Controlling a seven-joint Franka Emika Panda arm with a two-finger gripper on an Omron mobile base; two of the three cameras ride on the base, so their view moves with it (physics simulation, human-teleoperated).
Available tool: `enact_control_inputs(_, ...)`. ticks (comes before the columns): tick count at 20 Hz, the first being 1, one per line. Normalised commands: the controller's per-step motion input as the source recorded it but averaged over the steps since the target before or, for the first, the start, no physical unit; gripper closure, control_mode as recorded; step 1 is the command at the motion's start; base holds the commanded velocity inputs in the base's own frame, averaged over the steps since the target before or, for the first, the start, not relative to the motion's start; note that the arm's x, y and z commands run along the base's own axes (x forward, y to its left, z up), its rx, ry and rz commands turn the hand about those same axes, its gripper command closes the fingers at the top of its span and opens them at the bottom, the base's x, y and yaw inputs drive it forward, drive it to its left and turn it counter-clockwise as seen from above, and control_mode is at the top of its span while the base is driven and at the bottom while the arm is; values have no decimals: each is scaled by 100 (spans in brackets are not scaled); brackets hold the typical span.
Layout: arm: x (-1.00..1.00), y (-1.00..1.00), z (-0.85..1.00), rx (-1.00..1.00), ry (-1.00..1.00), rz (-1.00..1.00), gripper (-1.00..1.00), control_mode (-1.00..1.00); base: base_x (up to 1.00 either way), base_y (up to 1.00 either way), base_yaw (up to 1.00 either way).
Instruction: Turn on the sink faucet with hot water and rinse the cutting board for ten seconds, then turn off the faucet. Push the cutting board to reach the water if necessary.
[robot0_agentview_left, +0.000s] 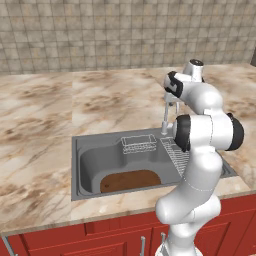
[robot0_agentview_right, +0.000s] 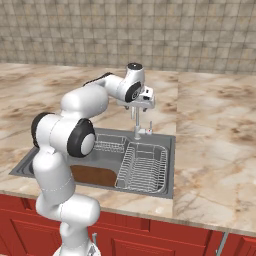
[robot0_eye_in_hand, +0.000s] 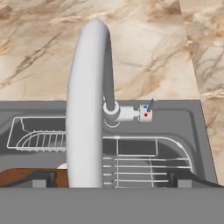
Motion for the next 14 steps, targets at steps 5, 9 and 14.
enact_control_inputs(5,1,12,-6,0,0,0,-100,-100,0,0,0)
enact_control_inputs(9,0,22,-5,0,0,0,-100,-100,0,0,0)
enact_control_inputs(14,0,26,-2,0,0,0,-100,-100,0,0,0)
